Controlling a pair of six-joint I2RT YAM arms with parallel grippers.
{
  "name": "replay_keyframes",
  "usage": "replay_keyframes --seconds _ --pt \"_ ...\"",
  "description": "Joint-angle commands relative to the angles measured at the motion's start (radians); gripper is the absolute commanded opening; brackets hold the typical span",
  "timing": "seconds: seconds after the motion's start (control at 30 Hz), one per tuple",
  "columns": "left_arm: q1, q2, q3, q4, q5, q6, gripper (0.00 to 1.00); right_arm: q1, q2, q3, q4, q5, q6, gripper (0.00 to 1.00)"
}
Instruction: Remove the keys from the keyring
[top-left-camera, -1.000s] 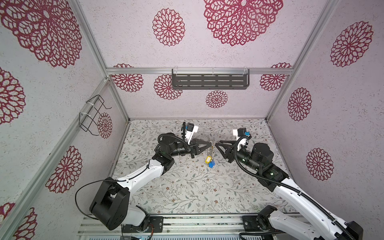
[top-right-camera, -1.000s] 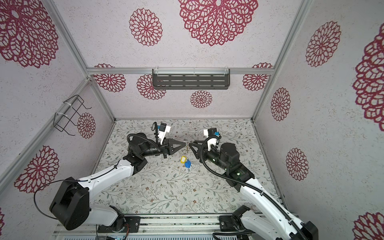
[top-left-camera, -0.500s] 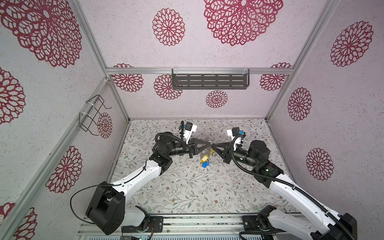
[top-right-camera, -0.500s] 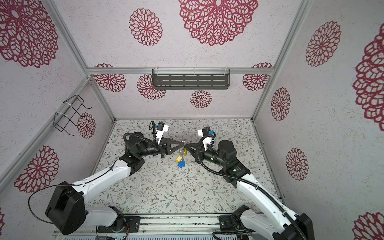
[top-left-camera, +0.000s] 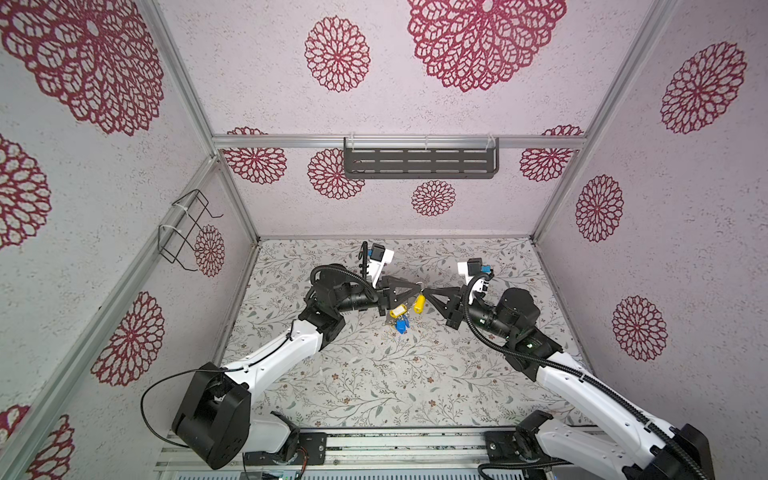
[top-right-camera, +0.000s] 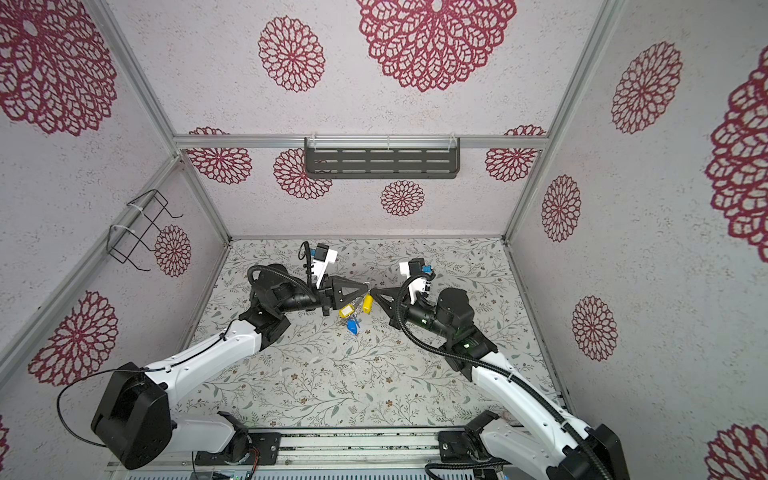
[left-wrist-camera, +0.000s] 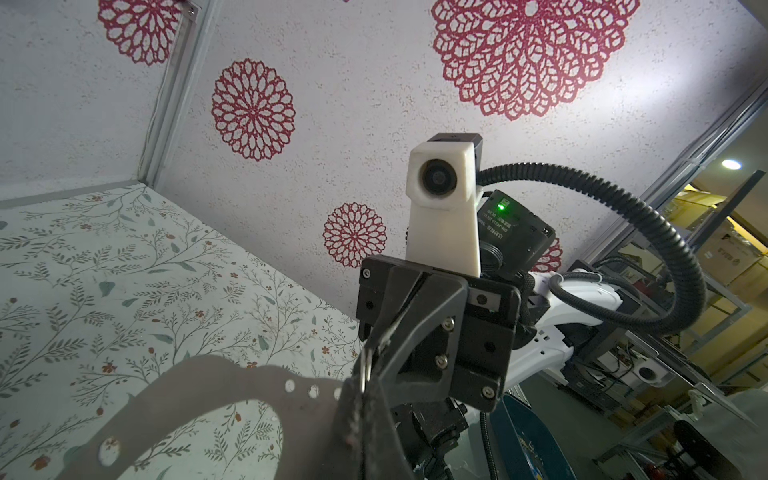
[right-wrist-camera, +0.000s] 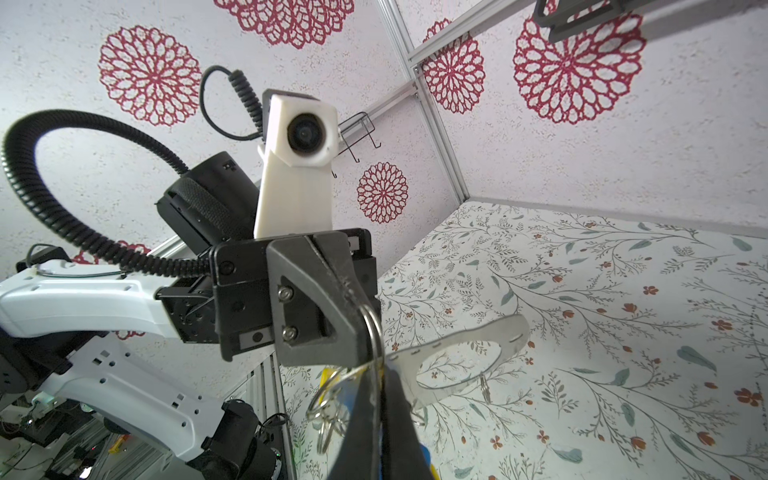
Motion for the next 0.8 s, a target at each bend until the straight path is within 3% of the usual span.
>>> replay_keyframes --seconds 0.0,0.3,0.37,0.4,0.53,0.77 --pt "-0.020 0.006 0.017 0.125 -0.093 -0.004 0.00 0.058 0.053 0.013 0.042 -0.045 0.021 0.00" --pt "-0.044 0.001 -0.036 0.209 -0.170 -0.019 0.00 0.077 0.072 0.024 0.036 0.028 0.016 0.00" --pt "-0.043 -0.002 -0.047 0.222 -0.178 -0.018 0.00 0.076 0.051 0.027 0.013 0.063 0.005 0.23" --pt "-0.043 -0.004 -0.049 0.221 -0.177 -0.018 0.00 0.075 0.036 0.030 -0.011 0.091 -0.002 0.27" --pt "-0.042 -0.007 -0.049 0.196 -0.152 -0.010 0.00 0.042 -0.060 0.060 -0.158 0.219 -0.038 0.27" --pt "-0.040 0.003 -0.027 0.170 -0.078 -0.022 0.00 -0.056 -0.124 0.141 -0.256 0.105 -0.056 0.32"
